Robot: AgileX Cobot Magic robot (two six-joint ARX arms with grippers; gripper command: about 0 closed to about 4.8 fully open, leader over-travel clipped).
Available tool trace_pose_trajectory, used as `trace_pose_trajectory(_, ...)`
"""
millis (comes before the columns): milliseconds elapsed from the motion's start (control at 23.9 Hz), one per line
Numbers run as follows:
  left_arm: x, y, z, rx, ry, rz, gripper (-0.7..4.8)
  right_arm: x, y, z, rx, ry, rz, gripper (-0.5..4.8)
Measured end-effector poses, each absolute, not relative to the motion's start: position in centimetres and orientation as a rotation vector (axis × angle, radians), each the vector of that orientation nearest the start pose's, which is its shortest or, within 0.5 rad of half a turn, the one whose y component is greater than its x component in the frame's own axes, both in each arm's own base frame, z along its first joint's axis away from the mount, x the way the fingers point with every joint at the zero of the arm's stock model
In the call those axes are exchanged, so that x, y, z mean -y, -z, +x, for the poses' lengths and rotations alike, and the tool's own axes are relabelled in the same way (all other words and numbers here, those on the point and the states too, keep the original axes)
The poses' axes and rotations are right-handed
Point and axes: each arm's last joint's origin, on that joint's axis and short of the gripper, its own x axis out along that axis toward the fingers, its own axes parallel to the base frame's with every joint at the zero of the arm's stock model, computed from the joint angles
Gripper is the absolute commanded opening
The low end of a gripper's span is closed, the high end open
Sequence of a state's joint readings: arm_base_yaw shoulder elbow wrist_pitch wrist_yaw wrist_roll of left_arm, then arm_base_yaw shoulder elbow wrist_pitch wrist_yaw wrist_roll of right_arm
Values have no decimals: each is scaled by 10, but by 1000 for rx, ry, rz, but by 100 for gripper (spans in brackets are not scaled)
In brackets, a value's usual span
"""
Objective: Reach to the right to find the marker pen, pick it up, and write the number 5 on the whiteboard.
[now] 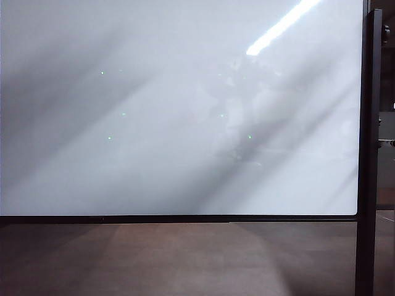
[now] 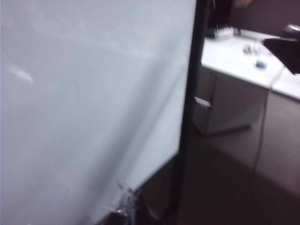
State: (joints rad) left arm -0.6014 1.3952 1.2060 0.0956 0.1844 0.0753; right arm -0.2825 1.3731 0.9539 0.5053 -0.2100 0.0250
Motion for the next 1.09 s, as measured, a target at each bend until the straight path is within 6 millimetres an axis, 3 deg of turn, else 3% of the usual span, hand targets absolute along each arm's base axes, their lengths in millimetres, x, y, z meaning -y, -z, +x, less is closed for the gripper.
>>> trace_pose_trajectory(251,208,-330,284,-163,834,113,-5,100,-243,359,40,-9,-54,431)
trace_pose_trajectory(376,219,-329,285,-123,855,76,-5,111,-213,371,65,-60,-94,431)
trace_pose_trajectory(501,245,-334,281,-72,921,88,-5,127,-191,391,62,-73,-97,431)
trace_pose_trajectory(669,271,-316,290,-89,920,176,-5,138,-167,423,56,-79,-98,431)
trace_pose_trajectory(794,279,-296,300,-144,883,198,-5,143,-164,437,85,-97,-111,428)
trace_pose_trajectory(919,282,-280,308,-182,839,216,-5,144,-165,440,94,-100,-115,421)
trace_pose_trajectory(1086,283,-280,308,-178,839,215,-5,143,-160,441,67,-103,-103,417)
